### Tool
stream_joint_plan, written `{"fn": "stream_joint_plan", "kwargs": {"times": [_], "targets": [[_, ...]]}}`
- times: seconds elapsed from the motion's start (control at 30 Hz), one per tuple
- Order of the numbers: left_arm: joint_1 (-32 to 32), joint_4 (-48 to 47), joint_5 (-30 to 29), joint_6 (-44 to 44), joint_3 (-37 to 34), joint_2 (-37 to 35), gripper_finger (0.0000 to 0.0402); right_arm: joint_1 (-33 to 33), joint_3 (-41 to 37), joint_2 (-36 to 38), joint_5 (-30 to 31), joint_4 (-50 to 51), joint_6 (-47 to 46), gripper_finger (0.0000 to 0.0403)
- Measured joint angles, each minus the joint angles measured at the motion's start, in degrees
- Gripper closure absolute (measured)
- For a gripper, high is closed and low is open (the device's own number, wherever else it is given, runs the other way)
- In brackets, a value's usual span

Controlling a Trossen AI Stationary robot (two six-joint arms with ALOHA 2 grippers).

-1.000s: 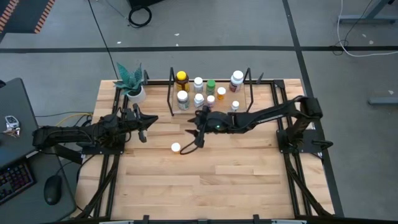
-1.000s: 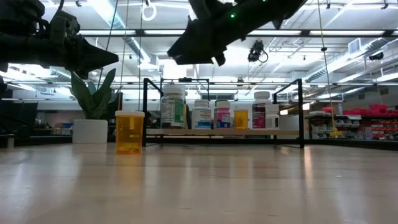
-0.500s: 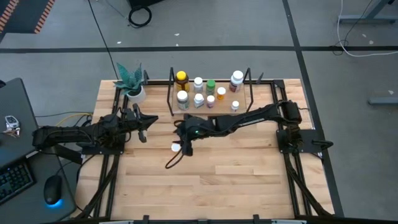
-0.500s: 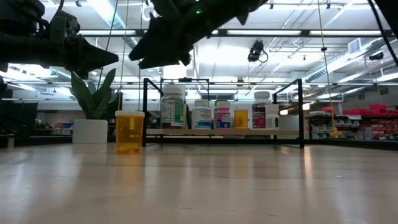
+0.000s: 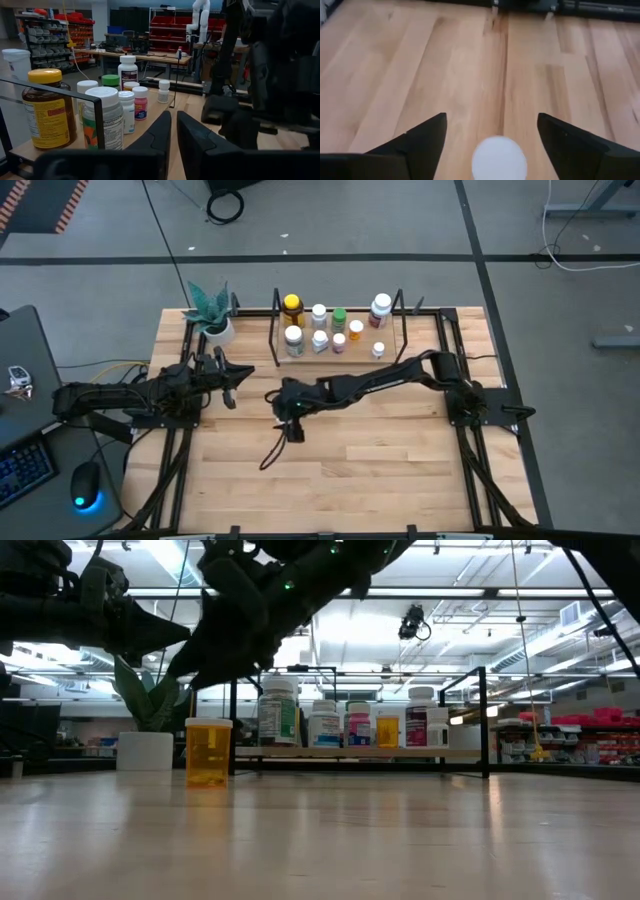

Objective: Pick and place medicine bottles onto shelf by color
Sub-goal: Put the orange pill bottle on the shelf

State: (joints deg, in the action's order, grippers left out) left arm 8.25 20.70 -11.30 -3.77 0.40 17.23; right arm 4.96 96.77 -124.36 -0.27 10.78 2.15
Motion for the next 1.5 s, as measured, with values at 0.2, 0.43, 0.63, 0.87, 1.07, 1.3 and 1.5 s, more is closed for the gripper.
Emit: {"fn": "stream_joint_plan", "kwargs": {"times": [0.2,0.43,0.63,0.87,1.07,1.3,1.5], "targets": [[-0.02,-0.04,0.01,0.0,0.0,0.0,0.0368,-0.05,0.07,-3.01,1.62,-1.29,-0.42,0.0048],[0.0,-0.02,-0.02,-0.01,0.0,0.0,0.0362,-0.05,0.04,-3.14,3.23,-0.25,0.38,0.0034],[-0.01,-0.01,-0.03,0.0,-0.01,0.0,0.037,0.04,-0.88,-3.14,2.35,-0.63,0.5,0.0047],[-0.01,-0.01,-0.03,0.0,-0.02,0.0,0.0366,0.19,-2.94,-3.09,3.18,-1.2,-0.09,0.0061],[0.0,0.0,-0.03,0.0,0.0,0.0,0.0361,0.19,-2.93,-3.12,3.65,-1.63,-0.44,0.0077],[0.0,-0.01,-0.02,-0.01,0.0,0.0,0.0369,0.11,-2.97,-3.12,3.66,-1.14,-0.46,0.0114],[0.0,-0.01,-0.03,-0.01,-0.01,0.0,0.0369,-0.33,-2.97,-3.12,3.69,-0.26,-1.11,0.015]]}}
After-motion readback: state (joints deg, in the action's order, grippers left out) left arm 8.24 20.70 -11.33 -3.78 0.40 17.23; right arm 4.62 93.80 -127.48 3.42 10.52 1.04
